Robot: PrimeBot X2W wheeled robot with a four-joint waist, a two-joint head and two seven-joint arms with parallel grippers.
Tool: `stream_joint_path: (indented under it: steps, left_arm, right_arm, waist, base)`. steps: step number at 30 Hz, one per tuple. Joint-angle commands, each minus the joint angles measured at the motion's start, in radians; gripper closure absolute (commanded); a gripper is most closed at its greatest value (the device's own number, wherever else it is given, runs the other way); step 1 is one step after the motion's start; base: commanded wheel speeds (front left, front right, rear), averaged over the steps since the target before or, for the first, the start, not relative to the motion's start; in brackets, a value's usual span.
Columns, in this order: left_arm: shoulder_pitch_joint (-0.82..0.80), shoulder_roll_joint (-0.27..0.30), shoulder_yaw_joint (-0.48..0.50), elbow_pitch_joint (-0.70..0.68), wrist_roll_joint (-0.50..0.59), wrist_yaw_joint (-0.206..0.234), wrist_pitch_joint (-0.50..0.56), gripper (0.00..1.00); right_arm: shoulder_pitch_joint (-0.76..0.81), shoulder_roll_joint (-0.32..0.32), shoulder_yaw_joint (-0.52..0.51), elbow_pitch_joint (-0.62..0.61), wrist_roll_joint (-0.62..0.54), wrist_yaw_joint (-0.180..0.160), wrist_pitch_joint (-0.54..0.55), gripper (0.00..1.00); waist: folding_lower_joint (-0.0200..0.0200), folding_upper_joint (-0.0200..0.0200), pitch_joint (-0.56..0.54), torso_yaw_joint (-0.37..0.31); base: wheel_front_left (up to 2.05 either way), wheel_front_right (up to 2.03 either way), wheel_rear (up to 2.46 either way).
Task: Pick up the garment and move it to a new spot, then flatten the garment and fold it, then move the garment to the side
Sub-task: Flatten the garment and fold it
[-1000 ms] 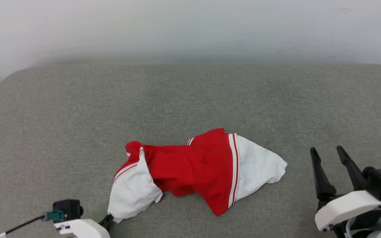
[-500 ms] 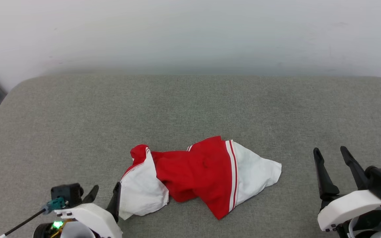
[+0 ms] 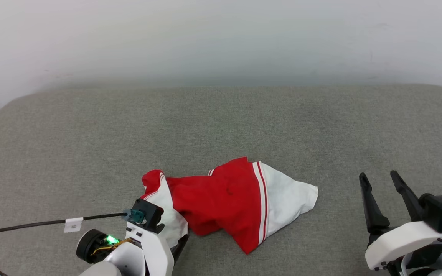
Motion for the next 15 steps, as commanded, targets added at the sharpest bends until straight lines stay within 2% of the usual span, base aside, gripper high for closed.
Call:
stream_joint_path:
  steps: [1,10,11,12,13,14,15]
  left_arm:
    - [-0.026,0.008,-0.016,0.019,0.003,-0.015,0.038,0.0]
    - [-0.08,0.009,-0.057,0.116,-0.034,-0.065,0.182,0.0]
    - [-0.085,0.007,-0.058,0.129,-0.042,-0.068,0.195,0.09]
    - [-0.081,0.002,-0.062,0.142,-0.053,-0.074,0.206,0.52]
    - [-0.08,-0.001,-0.067,0.153,-0.054,-0.08,0.214,0.66]
    - [-0.078,-0.006,-0.067,0.161,-0.063,-0.085,0.212,1.0]
    - [-0.075,-0.011,-0.068,0.166,-0.068,-0.09,0.212,1.0]
  right_arm:
    - [0.006,0.001,0.003,-0.002,0.005,0.0,-0.009,0.0]
    - [-0.025,0.001,0.006,0.006,0.01,0.0,-0.02,0.0]
    - [-0.027,0.001,0.007,0.009,0.011,0.0,-0.023,0.0]
    - [-0.028,0.001,0.008,0.011,0.011,0.0,-0.024,0.0]
    - [-0.03,0.001,0.008,0.013,0.012,0.0,-0.026,0.0]
    - [-0.033,0.001,0.01,0.016,0.012,0.0,-0.027,0.0]
    - [-0.036,0.001,0.009,0.016,0.013,0.0,-0.028,0.0]
  waist:
    - [0.0,-0.0001,0.018,-0.015]
    - [0.0,-0.0001,0.077,-0.041]
    - [0.0,-0.0001,0.081,-0.043]
    - [0.0,-0.0001,0.084,-0.045]
    - [0.0,-0.0001,0.086,-0.046]
    - [0.0,-0.0001,0.088,-0.048]
    - [0.0,-0.0001,0.091,-0.048]
  base:
    - [0.0,0.0,0.0]
    - [0.0,0.0,0.0]
    - [0.0,0.0,0.0]
    - [0.0,0.0,0.0]
    - [0.0,0.0,0.0]
    - [0.0,0.0,0.0]
    - [0.0,0.0,0.0]
